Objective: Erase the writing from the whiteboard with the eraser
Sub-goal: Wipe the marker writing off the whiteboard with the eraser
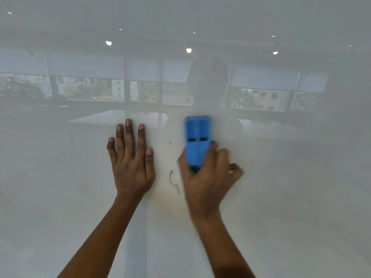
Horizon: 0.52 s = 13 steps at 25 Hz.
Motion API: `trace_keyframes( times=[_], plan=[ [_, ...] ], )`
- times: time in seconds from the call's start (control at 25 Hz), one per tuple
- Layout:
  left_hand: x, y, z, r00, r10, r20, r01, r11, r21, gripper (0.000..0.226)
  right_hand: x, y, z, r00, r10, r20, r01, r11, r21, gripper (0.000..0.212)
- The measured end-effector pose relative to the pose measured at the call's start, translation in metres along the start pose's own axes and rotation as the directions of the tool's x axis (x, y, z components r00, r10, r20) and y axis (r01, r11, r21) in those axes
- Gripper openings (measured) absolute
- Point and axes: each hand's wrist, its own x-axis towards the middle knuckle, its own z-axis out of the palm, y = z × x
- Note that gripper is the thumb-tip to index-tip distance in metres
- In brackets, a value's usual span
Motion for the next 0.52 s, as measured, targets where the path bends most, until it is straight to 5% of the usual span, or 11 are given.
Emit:
trace_keyframes(
  times=[0.12,0.2,0.4,0.52],
  plan=[
    [0.001,-0.004,0.0,1.0,0.021,-0.001,-0.021,1.0,-0.006,0.059,-0.033,-0.011,0.0,0.95,-0.277,0.141,0.278,0.96,0.013,0.054],
    [0.0,-0.006,0.0,1.0,0.016,0.002,-0.016,1.0,-0.008,0.058,-0.018,0.004,-0.002,0.939,-0.325,0.116,0.326,0.945,0.009,0.052],
    [0.001,-0.001,0.001,1.0,0.006,-0.014,-0.006,1.0,0.004,0.057,0.04,0.031,-0.01,0.987,0.131,-0.091,-0.134,0.991,-0.021,0.059],
    [0.001,-0.001,0.0,1.0,0.001,-0.004,-0.001,1.0,0.007,0.058,0.019,0.016,-0.005,0.998,0.068,-0.002,-0.068,0.997,0.032,0.057]
  ],
)
